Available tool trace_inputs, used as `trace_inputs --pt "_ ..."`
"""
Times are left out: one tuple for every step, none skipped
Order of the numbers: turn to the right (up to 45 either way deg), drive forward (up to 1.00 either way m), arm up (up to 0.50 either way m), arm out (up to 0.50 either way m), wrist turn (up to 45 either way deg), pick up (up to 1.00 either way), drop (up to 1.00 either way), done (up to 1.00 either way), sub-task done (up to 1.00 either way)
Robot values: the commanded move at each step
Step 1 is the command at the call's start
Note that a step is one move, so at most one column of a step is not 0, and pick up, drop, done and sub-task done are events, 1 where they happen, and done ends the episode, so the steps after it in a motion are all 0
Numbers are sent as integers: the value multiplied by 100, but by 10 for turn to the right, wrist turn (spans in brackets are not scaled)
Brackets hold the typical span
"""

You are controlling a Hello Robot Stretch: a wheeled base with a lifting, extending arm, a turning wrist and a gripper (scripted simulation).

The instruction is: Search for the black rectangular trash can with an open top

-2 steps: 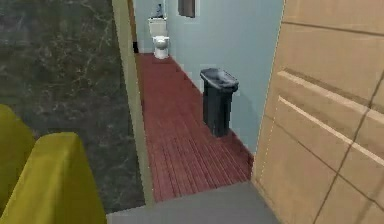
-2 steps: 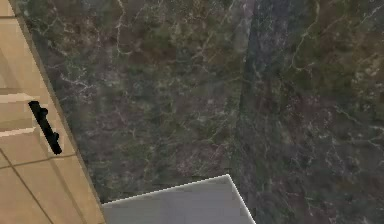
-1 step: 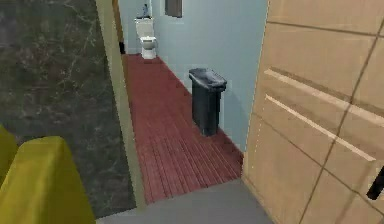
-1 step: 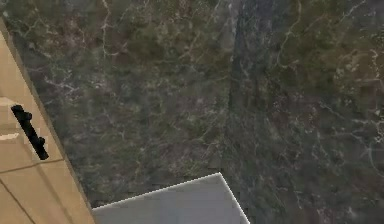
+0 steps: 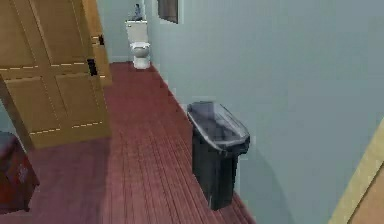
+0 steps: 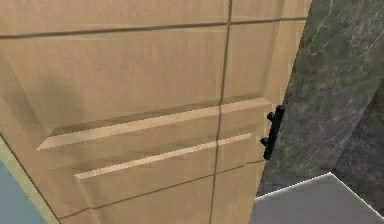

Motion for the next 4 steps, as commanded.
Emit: trace_inputs --pt "270 0 0 0 0 0 0 0 0" --pt "0 5 0 0 0 0 0 0 0" --pt "-450 0 0 0 0 0 0 0 0" --pt "-120 0 0 0 0 0 0 0 0"
